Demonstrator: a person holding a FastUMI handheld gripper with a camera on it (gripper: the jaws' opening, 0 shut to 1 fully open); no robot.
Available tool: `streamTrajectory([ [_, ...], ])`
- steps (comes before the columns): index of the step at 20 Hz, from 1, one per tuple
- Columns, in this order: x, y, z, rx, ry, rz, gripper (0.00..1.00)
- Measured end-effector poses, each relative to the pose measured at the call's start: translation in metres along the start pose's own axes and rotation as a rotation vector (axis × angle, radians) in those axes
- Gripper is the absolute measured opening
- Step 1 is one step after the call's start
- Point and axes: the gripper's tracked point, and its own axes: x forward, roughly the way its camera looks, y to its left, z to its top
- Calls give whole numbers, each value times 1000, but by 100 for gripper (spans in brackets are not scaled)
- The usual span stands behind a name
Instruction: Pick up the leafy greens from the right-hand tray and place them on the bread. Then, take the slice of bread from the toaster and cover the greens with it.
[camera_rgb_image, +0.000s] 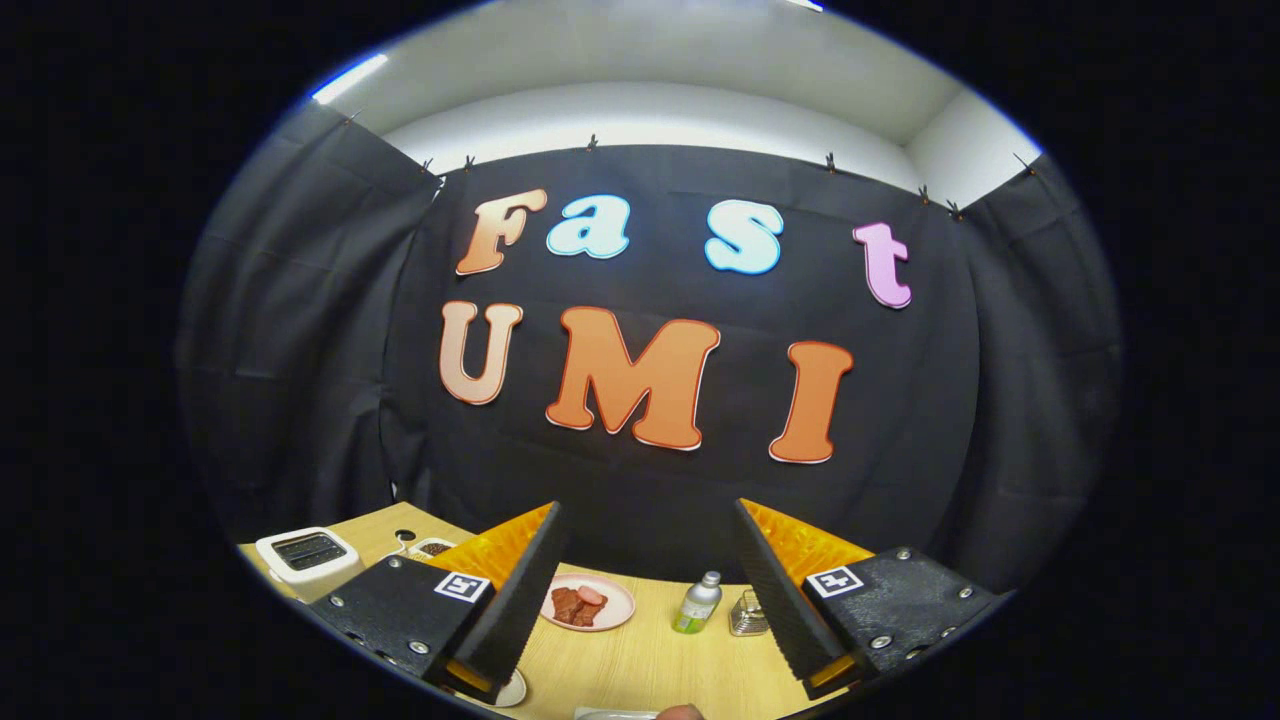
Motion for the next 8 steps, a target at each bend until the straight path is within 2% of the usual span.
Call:
streamTrajectory([
  [8, -6, -12, 26, 3, -98, -31, 99],
])
